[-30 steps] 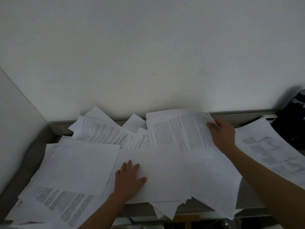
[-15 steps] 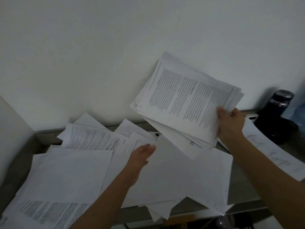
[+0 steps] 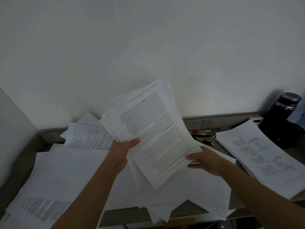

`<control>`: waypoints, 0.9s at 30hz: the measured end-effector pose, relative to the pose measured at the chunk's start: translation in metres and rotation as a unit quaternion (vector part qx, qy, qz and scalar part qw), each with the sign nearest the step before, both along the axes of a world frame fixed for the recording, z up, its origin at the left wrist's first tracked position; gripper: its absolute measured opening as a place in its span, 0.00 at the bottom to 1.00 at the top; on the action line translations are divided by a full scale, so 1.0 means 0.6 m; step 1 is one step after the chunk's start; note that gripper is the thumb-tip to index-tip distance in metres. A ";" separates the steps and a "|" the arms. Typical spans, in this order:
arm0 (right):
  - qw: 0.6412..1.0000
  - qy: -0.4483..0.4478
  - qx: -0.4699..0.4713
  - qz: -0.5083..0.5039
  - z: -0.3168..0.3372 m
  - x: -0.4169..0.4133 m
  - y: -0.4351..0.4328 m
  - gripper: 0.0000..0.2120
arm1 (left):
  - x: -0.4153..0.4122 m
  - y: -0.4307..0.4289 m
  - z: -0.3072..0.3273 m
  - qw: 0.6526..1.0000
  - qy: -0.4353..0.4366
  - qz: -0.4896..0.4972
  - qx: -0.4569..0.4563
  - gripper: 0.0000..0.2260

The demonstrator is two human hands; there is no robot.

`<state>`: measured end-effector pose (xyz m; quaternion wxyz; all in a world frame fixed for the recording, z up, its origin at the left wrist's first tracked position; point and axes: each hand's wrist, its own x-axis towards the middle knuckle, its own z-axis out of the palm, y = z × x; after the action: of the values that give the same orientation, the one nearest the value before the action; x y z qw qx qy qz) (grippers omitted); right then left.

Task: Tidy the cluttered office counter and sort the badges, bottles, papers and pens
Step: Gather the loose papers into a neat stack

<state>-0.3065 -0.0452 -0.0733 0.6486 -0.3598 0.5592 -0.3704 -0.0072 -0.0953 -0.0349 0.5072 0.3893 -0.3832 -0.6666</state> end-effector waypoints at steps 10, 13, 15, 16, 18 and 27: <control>0.979 0.043 -0.183 0.081 0.098 0.058 -0.053 0.24 | 0.031 0.011 0.045 0.972 -0.193 -0.037 -0.127 0.22; 0.974 0.031 -0.205 0.087 0.080 0.082 -0.050 0.22 | 0.035 0.022 0.045 0.963 -0.214 -0.042 -0.155 0.21; 0.969 0.020 -0.235 0.078 0.091 0.092 -0.048 0.21 | 0.038 0.023 0.062 0.968 -0.187 -0.025 -0.163 0.22; 0.964 0.010 -0.254 0.076 0.101 0.095 -0.049 0.21 | 0.040 0.023 0.073 0.973 -0.163 -0.015 -0.162 0.21; 0.957 -0.015 -0.280 0.077 0.125 0.099 -0.048 0.20 | 0.046 0.019 0.091 0.982 -0.108 -0.011 -0.156 0.19; 0.956 -0.015 -0.280 0.090 0.123 0.103 -0.047 0.18 | 0.047 0.036 0.082 0.982 -0.105 0.000 -0.158 0.19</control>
<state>-0.2446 -0.0736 0.0004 0.5611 -0.5703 0.3880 -0.4576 0.0209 -0.0738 0.0144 0.5193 0.3724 -0.5346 -0.5530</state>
